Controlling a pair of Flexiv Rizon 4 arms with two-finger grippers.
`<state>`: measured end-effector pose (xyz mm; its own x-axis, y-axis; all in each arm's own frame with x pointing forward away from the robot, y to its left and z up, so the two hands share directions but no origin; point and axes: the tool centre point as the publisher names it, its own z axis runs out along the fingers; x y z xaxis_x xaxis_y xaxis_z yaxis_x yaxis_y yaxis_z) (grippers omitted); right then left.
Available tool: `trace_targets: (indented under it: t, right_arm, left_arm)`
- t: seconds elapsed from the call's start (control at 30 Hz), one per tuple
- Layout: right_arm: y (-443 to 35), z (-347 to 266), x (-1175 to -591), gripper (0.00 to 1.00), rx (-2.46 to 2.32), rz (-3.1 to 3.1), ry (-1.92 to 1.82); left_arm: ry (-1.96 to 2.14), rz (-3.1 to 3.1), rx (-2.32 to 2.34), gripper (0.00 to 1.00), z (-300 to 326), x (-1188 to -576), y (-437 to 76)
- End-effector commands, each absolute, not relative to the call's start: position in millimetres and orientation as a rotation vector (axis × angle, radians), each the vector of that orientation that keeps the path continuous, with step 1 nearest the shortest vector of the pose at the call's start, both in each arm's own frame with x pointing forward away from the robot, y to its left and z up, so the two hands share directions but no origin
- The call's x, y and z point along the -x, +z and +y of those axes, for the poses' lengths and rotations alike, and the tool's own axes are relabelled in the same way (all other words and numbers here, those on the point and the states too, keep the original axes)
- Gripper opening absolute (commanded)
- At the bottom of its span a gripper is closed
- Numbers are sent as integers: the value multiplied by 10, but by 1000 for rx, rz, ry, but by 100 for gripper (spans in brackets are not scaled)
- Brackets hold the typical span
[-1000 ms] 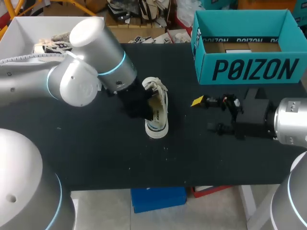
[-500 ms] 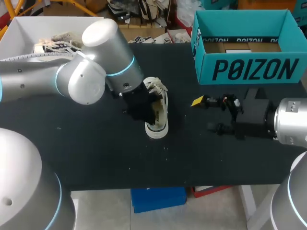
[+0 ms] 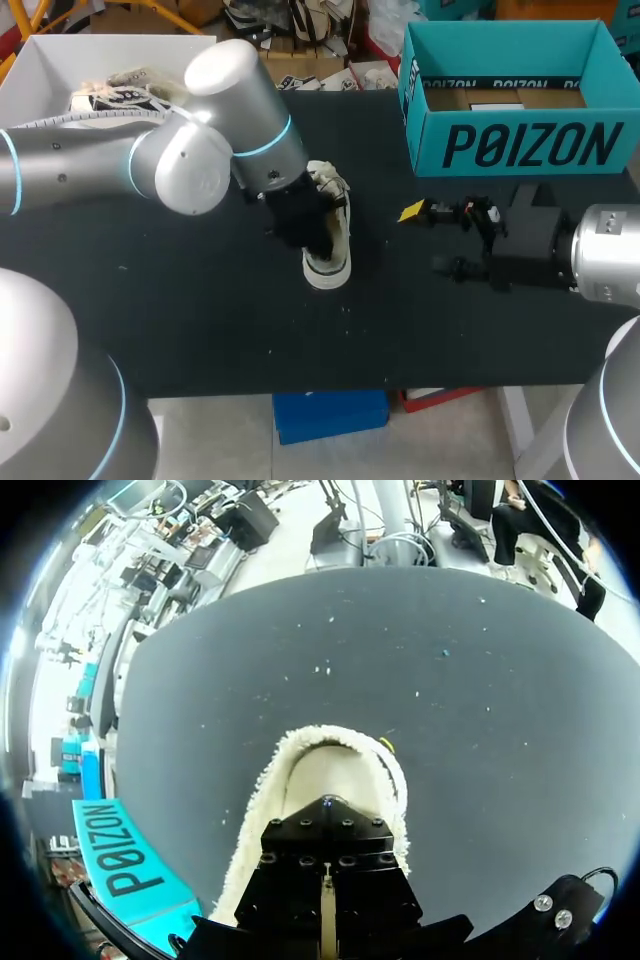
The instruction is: Take the shoe out of the shoebox, open the shoe tongue, remove and reinsert the insole, then place the shoe into the shoebox
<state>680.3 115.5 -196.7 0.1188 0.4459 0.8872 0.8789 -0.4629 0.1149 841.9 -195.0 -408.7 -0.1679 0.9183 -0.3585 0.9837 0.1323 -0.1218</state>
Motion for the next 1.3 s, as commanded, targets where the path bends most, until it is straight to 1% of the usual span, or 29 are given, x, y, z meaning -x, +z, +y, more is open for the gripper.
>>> trace_targets:
  t: [0.03,0.23,0.33,0.63,0.67,0.7,0.73,0.77,1.3]
  right_arm:
    - [-1962,1154,-6800,100,1962,-1281,-1302]
    - [-1962,1154,-6800,100,1962,-1281,-1302]
    - [-1962,1154,-6800,100,1962,-1281,-1302]
    - [-1962,1154,-6800,100,1962,-1281,-1302]
    - [-1962,1154,-6800,100,1962,-1281,-1302]
    - [-1962,1154,-6800,100,1962,-1281,-1302]
    - [-1962,1154,-6800,100,1962,-1281,-1302]
    - [-1962,1154,-6800,100,1962,-1281,-1302]
    - [-1962,1154,-6800,100,1962,-1281,-1302]
  left_arm:
    - [-540,2197,-1850,0,-1896,-8384,-3950]
    - [-723,2186,-1705,0,-1782,-8341,-3595]
    - [-745,2196,-1643,0,-1669,-8318,-3408]
    - [-786,2351,-1347,0,-1112,-8292,-3014]
    - [-788,2364,-1324,7,-1052,-8278,-2980]
    - [-793,2371,-1309,23,-994,-8268,-2946]
    - [-793,2371,-1309,48,-994,-8268,-2946]
    - [-793,2371,-1309,100,-994,-8268,-2946]
    - [-813,2402,-1277,100,-993,-8262,-2958]
